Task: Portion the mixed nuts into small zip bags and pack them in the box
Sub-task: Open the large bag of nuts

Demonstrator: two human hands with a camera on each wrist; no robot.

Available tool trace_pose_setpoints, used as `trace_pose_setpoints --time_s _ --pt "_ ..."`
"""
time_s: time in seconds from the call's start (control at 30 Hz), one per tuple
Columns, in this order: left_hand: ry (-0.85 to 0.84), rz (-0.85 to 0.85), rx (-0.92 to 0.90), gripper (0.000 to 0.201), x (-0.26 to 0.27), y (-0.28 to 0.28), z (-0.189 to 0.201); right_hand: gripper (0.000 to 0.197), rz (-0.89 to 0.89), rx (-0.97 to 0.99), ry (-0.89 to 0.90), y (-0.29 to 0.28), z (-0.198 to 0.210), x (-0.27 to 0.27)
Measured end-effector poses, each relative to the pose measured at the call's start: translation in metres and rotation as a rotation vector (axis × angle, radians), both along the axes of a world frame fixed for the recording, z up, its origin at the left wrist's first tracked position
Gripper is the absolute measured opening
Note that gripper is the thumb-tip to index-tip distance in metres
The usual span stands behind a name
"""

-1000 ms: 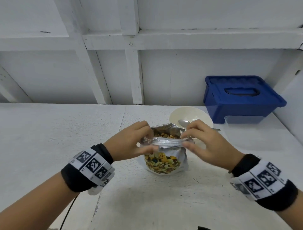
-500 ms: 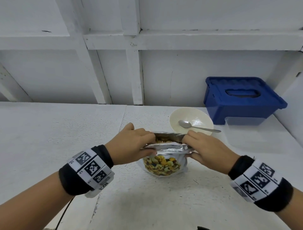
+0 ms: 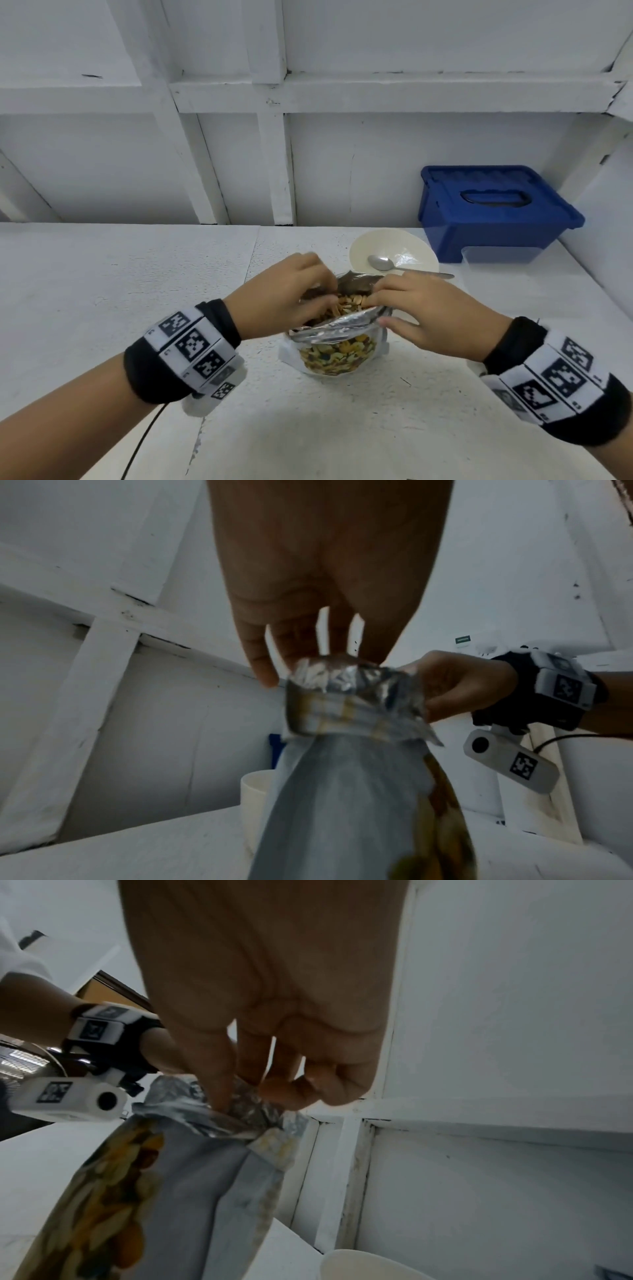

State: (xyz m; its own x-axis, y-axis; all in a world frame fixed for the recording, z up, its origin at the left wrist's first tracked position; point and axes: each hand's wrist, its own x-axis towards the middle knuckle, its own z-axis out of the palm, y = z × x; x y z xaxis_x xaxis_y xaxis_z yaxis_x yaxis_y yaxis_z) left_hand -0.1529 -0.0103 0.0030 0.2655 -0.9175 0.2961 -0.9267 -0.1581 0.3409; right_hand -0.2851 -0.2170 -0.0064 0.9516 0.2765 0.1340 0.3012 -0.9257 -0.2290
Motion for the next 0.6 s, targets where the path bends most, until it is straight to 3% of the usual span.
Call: trace_pose_setpoints --time_s 0.13,0.2,0.3,0.37,0.47,0.6 --pt "0.008 0.214 0.366 0.030 0.006 -0.030 0.003 0.034 0.015 0.079 0.014 0.005 0.001 0.003" --pt "0.006 0.273 0.373 0.021 0.010 -0.034 0.005 0.029 0.021 0.097 0.003 0.002 0.004 0.002" --pt "0.067 0.298 0.343 0.024 0.018 -0.019 0.012 0.021 0.066 0.002 -0.079 -0.009 0.013 0.002" --pt "0.148 0.276 0.362 0.020 0.019 -0.007 0.016 0.026 0.070 -0.041 -0.106 -0.018 0.021 0.009" --pt "0.336 0.268 0.451 0.021 0.015 -0.001 0.018 0.017 0.030 -0.033 -0.068 -0.024 0.025 0.026" --pt "0.533 0.282 0.556 0.018 0.013 -0.008 0.022 0.024 -0.128 0.240 0.065 -0.019 0.018 0.040"
